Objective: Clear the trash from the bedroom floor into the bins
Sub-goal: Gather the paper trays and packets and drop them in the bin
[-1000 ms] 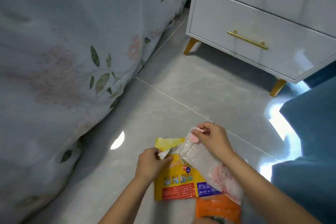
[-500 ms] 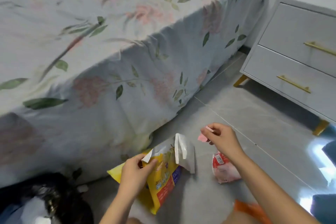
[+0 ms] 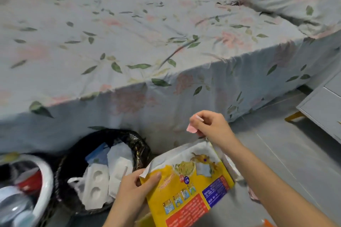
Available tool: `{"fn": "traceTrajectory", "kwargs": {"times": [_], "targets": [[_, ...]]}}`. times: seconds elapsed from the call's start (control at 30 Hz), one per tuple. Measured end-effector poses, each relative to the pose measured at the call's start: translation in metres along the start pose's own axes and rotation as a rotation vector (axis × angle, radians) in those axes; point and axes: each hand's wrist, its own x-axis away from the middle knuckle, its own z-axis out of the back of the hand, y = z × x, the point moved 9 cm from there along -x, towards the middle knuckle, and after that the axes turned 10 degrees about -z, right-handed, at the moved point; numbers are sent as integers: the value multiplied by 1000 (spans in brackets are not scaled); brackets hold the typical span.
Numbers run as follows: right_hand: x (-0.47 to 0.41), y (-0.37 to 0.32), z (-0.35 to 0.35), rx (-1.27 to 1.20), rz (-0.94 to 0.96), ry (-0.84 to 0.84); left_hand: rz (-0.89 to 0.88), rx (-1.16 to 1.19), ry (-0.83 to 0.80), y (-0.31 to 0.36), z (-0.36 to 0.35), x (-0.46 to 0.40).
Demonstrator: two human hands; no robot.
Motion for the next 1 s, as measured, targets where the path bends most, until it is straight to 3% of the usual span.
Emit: {"fn": "traceTrajectory", "kwargs": {"times": [0.2,0.37,0.5,0.63,0.77,0.87,1.0], "targets": [[-12,-40,-161,210,31,-270,36,57,-20,-35,29,43],[-15,-20,-287,474,25,-469,30,59,40,-50,62,54],[-14,8,-335,832,-2,-582,21,106,90,-53,79,56],[-20,-12,-305,859,81,-509,27,133,94,-53,83,56],[-22,-8,-201,722,70,-267,14,137,69,-47,77,52],[-4,47,-111,611,-153,-56,12,145,53,-39,72,45],[68,146,-24,108,-680,238,-26,215,40,-21,61,33]]}}
